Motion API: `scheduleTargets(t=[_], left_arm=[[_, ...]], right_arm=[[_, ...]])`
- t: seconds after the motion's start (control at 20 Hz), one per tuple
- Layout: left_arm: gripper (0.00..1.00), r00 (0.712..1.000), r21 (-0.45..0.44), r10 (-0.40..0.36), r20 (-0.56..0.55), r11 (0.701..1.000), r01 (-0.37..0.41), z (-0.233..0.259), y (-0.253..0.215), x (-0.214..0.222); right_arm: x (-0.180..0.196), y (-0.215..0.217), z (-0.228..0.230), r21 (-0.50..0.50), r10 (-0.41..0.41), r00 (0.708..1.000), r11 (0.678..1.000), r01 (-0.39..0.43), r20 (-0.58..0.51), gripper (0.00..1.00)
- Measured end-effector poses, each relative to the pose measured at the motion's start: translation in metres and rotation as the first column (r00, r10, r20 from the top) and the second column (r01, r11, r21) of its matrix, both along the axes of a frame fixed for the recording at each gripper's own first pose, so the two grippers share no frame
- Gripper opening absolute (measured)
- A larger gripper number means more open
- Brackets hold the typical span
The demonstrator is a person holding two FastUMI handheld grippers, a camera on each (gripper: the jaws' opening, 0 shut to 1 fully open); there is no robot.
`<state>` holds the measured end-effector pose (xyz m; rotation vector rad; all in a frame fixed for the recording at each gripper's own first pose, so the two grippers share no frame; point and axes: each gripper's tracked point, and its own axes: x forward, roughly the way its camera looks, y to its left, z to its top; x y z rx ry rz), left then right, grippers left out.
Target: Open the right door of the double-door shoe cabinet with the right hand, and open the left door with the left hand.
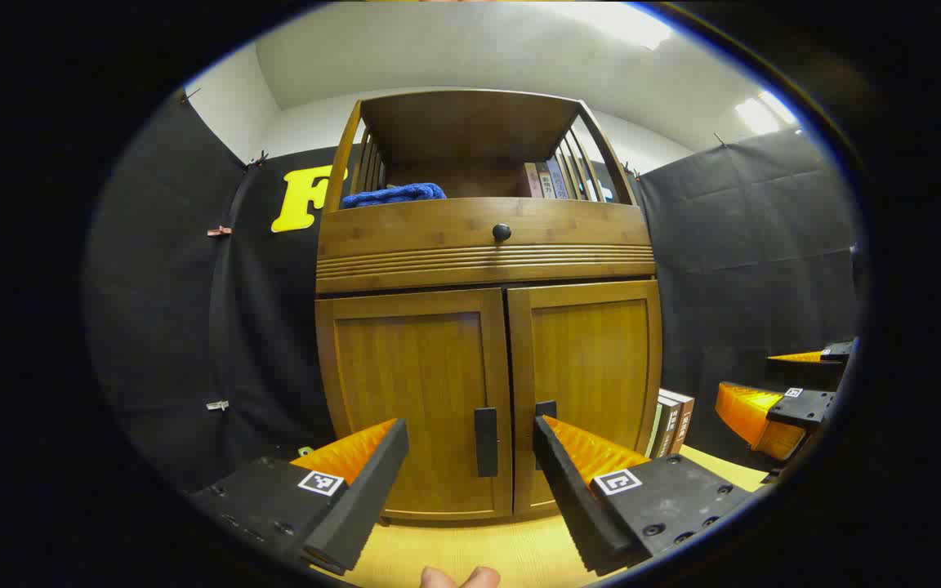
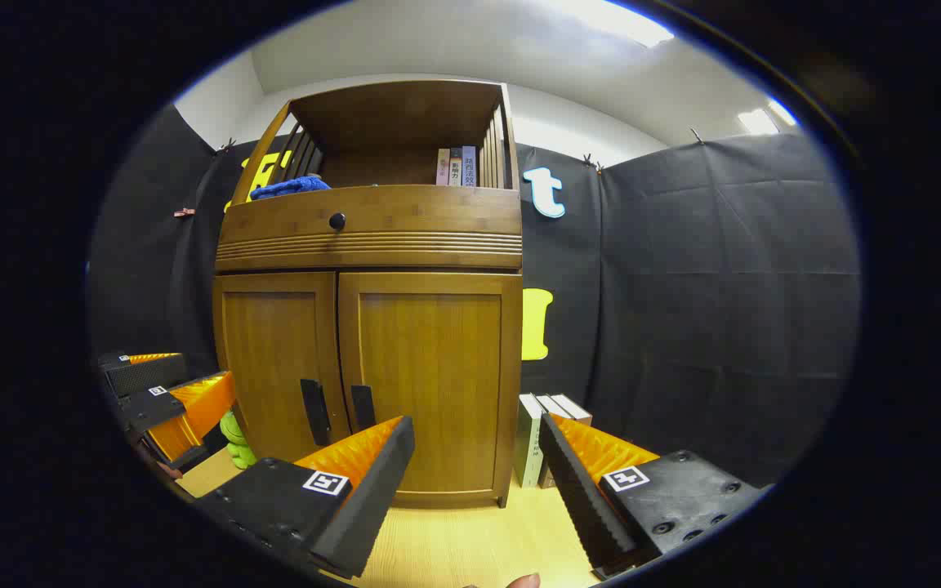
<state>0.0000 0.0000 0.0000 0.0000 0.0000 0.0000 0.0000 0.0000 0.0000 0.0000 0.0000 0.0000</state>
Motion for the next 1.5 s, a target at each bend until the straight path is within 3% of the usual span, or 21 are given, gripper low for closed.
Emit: scheduleTargets(t=[1.0, 1.5], left_arm=[[0.95, 1.000, -0.005, -0.021, 0.011, 1.000, 0.021, 0.001, -0.001, -0.003], [0.95, 1.000, 0.010, -0.027, 0.004, 1.000, 0.027, -0.013, 0.030, 0.001]], right_arm=[[0.005, 0.005, -0.002, 0.009, 0.006, 1.000, 1.000, -0.006, 0.004, 0.97], [0.075, 0.059, -0.020, 0.009, 0.089, 0.996, 0.996, -0.089, -0.027, 0.97]])
